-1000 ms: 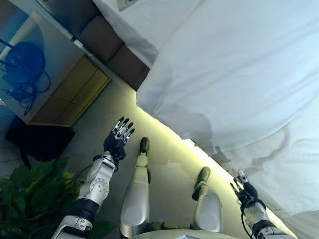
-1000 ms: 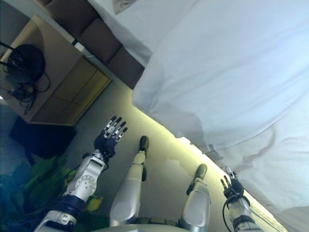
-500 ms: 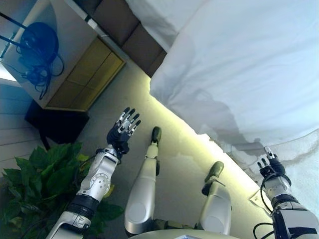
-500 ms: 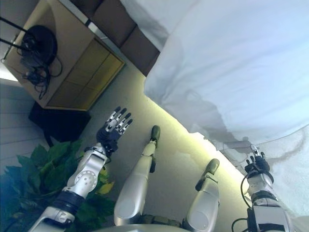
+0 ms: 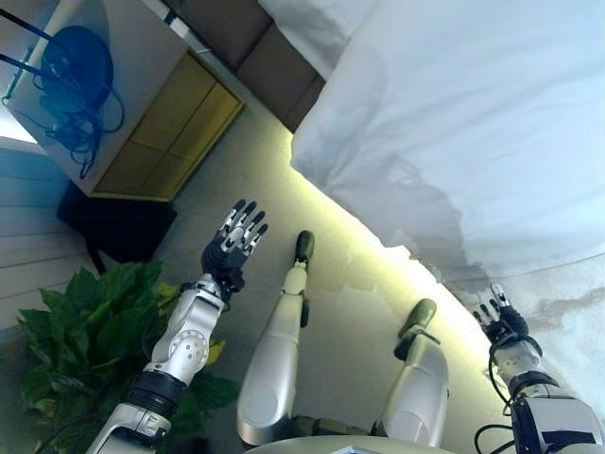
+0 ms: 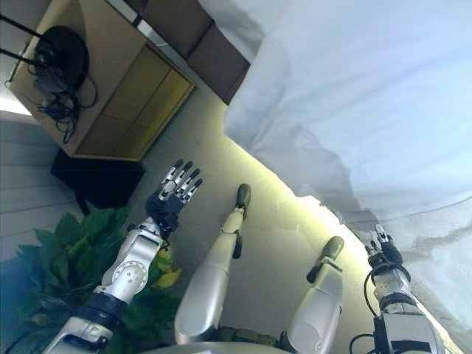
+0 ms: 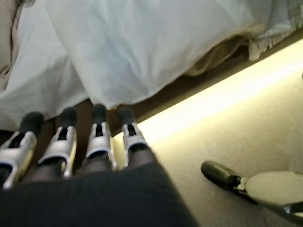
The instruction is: Make the bed neatly
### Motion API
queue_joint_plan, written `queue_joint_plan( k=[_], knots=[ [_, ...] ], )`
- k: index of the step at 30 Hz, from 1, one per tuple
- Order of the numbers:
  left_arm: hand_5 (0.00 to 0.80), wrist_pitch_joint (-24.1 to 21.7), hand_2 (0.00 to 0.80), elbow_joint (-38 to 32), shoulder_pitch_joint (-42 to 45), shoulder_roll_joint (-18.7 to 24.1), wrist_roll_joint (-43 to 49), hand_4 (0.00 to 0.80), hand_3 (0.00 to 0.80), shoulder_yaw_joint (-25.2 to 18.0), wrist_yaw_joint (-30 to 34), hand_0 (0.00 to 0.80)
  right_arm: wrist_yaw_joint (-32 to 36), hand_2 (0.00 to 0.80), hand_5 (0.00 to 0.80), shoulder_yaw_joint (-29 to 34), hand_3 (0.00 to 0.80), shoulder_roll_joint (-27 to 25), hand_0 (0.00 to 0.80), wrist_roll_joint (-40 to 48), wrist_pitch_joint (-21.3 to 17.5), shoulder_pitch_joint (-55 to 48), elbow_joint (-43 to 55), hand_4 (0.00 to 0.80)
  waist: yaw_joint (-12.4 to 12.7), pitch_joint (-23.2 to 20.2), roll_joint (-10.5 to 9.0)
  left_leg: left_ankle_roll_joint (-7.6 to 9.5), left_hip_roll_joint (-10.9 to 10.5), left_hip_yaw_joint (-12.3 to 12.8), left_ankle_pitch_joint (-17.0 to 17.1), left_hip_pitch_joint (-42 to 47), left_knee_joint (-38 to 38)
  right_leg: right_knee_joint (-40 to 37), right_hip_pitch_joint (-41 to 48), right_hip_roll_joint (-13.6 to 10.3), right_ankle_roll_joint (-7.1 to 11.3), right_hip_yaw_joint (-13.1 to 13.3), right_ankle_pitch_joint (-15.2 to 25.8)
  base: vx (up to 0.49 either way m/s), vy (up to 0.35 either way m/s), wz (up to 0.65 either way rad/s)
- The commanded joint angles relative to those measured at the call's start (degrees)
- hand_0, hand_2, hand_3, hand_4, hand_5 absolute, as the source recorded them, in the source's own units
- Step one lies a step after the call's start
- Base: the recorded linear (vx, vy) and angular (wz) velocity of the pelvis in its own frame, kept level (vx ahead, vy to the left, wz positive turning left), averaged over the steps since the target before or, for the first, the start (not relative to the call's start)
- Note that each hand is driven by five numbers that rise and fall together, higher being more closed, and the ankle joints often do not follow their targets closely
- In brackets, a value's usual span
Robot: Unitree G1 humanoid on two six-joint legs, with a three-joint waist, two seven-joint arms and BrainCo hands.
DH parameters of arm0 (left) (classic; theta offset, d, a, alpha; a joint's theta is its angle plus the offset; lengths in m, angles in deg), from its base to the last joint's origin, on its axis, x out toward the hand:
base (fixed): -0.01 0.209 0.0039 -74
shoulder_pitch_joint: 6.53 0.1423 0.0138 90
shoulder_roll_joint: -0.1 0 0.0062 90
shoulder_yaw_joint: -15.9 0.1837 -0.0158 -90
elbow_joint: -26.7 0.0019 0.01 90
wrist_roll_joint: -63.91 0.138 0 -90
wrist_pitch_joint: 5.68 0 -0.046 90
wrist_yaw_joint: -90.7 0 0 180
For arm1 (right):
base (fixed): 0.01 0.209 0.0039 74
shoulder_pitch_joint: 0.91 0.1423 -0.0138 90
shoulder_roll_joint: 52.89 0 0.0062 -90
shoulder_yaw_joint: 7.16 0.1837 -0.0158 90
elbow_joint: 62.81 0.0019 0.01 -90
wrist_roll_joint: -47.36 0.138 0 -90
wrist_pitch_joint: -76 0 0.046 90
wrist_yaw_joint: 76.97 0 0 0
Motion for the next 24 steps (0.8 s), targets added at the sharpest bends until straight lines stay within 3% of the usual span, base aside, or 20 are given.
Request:
queue_joint_plan(
  k=[1, 8, 9, 11, 12, 24],
  knots=[
    [0.000, -3.12, 0.000, -5.83, -2.38, -1.36, -1.42, 0.000, 0.000, -1.44, 2.26, 0.000, 1.23, 0.000, 0.000, 0.73, 0.000, -3.81, 0.000, -2.68, -1.19, 1.98, -0.12, 0.000, 1.13, 2.69, 2.42, 1.24, -0.11, 0.21, -5.34, -2.04, 6.36, -8.15, -8.07, -0.61, -0.89, 0.37, 16.15, 0.011, 0.018, 0.04],
    [0.000, -3.93, 0.000, -6.68, -2.44, -2.05, -1.78, 0.000, 0.000, -0.62, 3.50, 0.000, 1.11, 0.000, 0.000, 0.39, 0.000, -8.20, 0.000, -4.92, -1.28, 7.91, 0.85, 0.000, 1.89, 2.69, 4.83, 1.14, -0.61, -0.12, -3.73, -4.61, 5.47, -6.43, -12.69, -1.21, -0.69, 1.49, 16.05, 0.002, 0.018, 0.02],
    [0.000, -3.87, 0.000, -6.70, -2.46, -2.09, -1.91, 0.000, 0.000, -0.51, 3.57, 0.000, 1.02, 0.138, 0.138, 0.18, 0.138, -8.60, 0.138, -5.36, -1.22, 8.62, 1.07, 0.138, 1.95, 2.69, 4.99, 1.10, -0.61, -0.08, -3.54, -4.78, 5.30, -6.29, -13.07, -1.25, -0.68, 1.61, 16.08, 0.003, 0.027, 0.09],
    [0.000, -4.06, 0.000, -6.79, -2.40, -2.22, -1.70, 0.000, 0.000, -0.19, 3.54, 0.000, 0.74, 0.621, 0.621, -0.13, 0.621, -9.12, 0.621, -5.95, -1.24, 9.57, 1.62, 0.621, 2.00, 2.69, 5.18, 0.98, -0.60, -0.02, -3.25, -5.20, 5.17, -5.99, -13.78, -1.37, -0.71, 1.81, 16.13, 0.008, 0.018, 0.05],
    [0.000, -4.04, 0.000, -6.81, -2.34, -2.20, -1.76, 0.000, 0.000, -0.17, 3.60, 0.000, 0.66, 0.800, 0.800, -0.15, 0.800, -9.34, 0.800, -5.99, -1.18, 9.70, 1.90, 0.800, 1.99, 2.69, 5.23, 0.94, -0.59, 0.01, -3.22, -5.30, 5.18, -5.80, -14.02, -1.42, -0.73, 1.88, 16.12, 0.010, 0.012, 0.04],
    [0.000, -4.57, 0.000, -6.48, -1.69, -2.21, -2.88, 0.000, 0.000, -0.46, 3.95, 0.000, 0.71, 0.800, 0.800, 0.53, 0.800, -10.40, 0.800, -6.65, 0.16, 8.96, 1.49, 0.800, 1.28, 2.69, 5.39, 0.50, 0.25, 0.49, -3.88, -5.69, 6.66, -3.14, -15.96, -1.97, -0.83, 2.89, 15.86, 0.005, 0.002, 0.03]
  ],
)
